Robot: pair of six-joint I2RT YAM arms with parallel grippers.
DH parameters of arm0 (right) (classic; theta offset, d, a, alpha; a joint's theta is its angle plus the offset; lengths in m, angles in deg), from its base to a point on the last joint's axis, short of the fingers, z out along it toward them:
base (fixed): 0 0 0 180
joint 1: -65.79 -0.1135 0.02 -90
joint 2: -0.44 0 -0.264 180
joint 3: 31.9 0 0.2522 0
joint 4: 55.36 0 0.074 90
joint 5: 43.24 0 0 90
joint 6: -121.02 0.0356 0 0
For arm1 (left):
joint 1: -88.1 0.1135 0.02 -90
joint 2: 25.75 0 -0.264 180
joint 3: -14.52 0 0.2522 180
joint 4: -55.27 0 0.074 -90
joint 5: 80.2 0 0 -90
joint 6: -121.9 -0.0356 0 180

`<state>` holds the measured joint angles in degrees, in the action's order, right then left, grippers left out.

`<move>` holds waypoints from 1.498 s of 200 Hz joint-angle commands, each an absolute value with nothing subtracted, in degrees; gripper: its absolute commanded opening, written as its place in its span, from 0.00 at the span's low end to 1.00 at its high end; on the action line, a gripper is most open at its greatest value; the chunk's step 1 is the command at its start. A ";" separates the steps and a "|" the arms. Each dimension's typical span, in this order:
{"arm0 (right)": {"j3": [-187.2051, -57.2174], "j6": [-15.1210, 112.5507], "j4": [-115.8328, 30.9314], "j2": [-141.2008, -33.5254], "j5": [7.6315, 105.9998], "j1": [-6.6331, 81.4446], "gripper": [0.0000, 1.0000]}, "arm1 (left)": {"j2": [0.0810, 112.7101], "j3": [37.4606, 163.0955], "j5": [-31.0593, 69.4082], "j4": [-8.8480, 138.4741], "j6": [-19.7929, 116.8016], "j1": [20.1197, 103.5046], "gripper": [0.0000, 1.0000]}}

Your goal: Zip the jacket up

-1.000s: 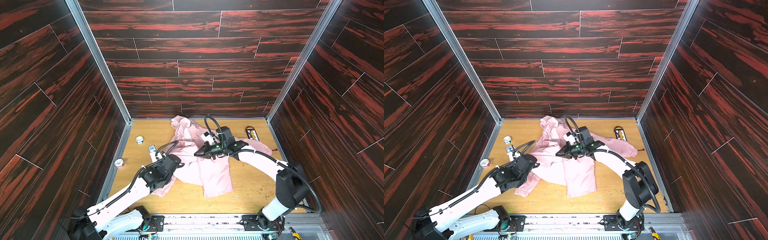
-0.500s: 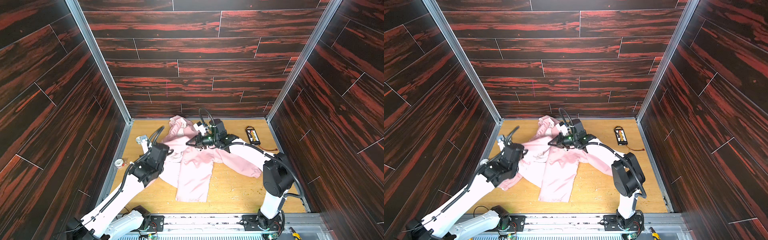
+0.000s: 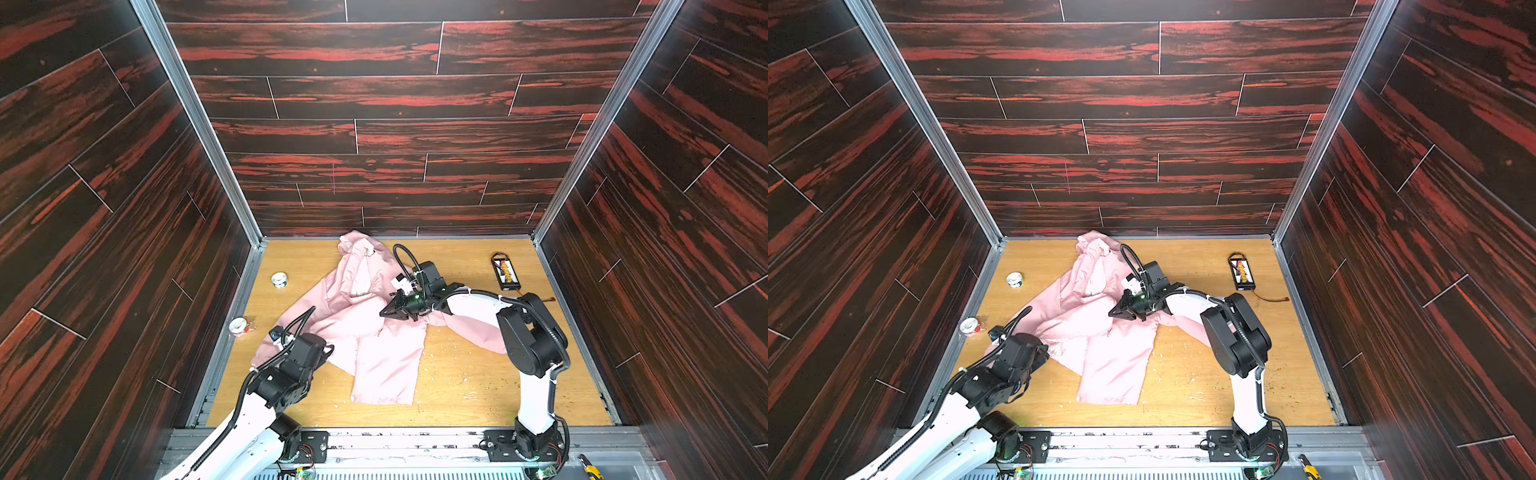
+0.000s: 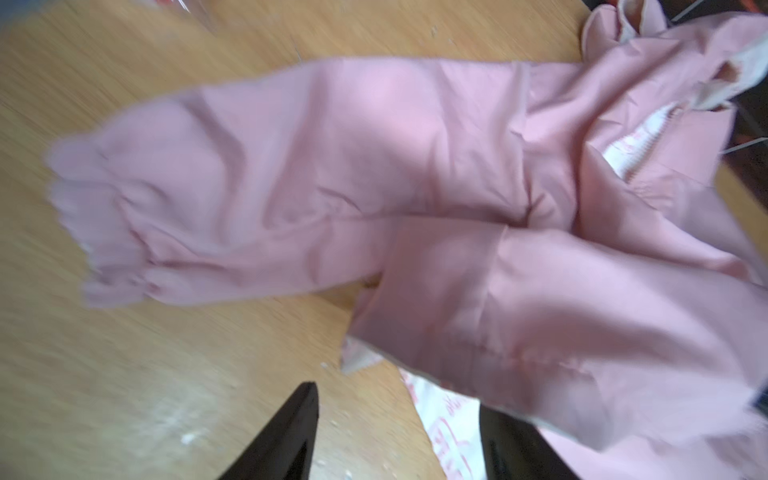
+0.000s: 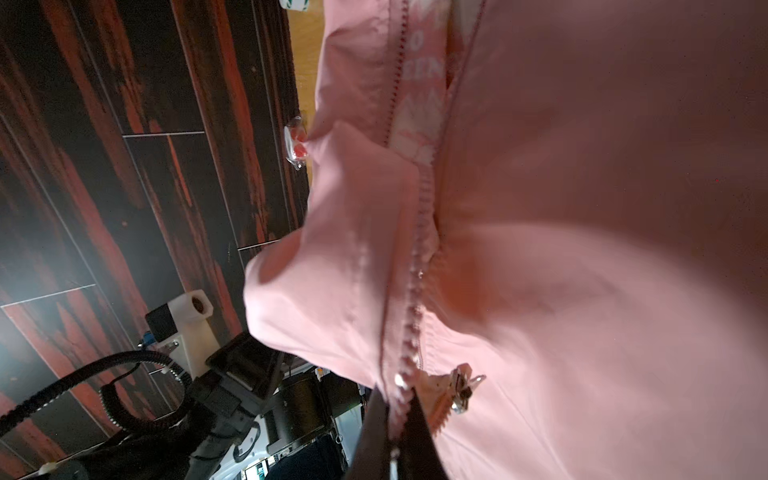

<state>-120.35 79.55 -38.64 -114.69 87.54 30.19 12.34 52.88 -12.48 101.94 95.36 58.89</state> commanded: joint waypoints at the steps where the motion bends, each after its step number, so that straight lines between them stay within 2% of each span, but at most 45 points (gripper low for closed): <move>1: -118.61 79.05 -39.89 -116.08 87.63 29.91 0.00 | 10.45 51.52 -8.13 98.61 100.81 54.95 0.67; 37: -114.25 80.93 -43.41 -113.48 87.77 29.80 0.00 | 10.48 48.73 -8.70 87.65 99.96 47.17 0.72; 77: -113.63 84.02 -45.73 -110.76 89.27 28.83 0.00 | 16.76 41.27 -4.80 59.26 96.20 42.34 0.77; 99: -113.51 87.33 -48.37 -109.96 91.08 28.78 0.00 | 23.37 39.59 -2.76 49.15 94.61 41.67 0.79; 129: -113.77 90.58 -50.18 -108.92 92.85 28.68 0.01 | 31.71 39.47 -2.39 41.90 93.12 41.21 0.80; 172: -112.43 96.32 -54.93 -107.76 94.89 28.64 0.00 | 37.11 36.60 -6.29 28.20 92.30 41.13 0.80; 245: -109.68 106.78 -65.24 -107.05 96.97 28.30 0.00 | 29.98 33.61 -12.51 25.30 89.54 41.08 0.80; 265: -109.82 106.48 -64.82 -106.71 96.70 28.18 0.00 | 26.40 33.79 -12.53 28.30 89.20 41.09 0.74; 282: -110.23 104.91 -63.02 -106.43 96.04 28.22 0.00 | 23.21 34.32 -12.42 32.01 89.40 41.06 0.57; 299: -110.17 103.85 -62.43 -106.02 95.48 28.18 0.04 | 20.20 35.11 -12.44 36.55 90.15 41.13 0.50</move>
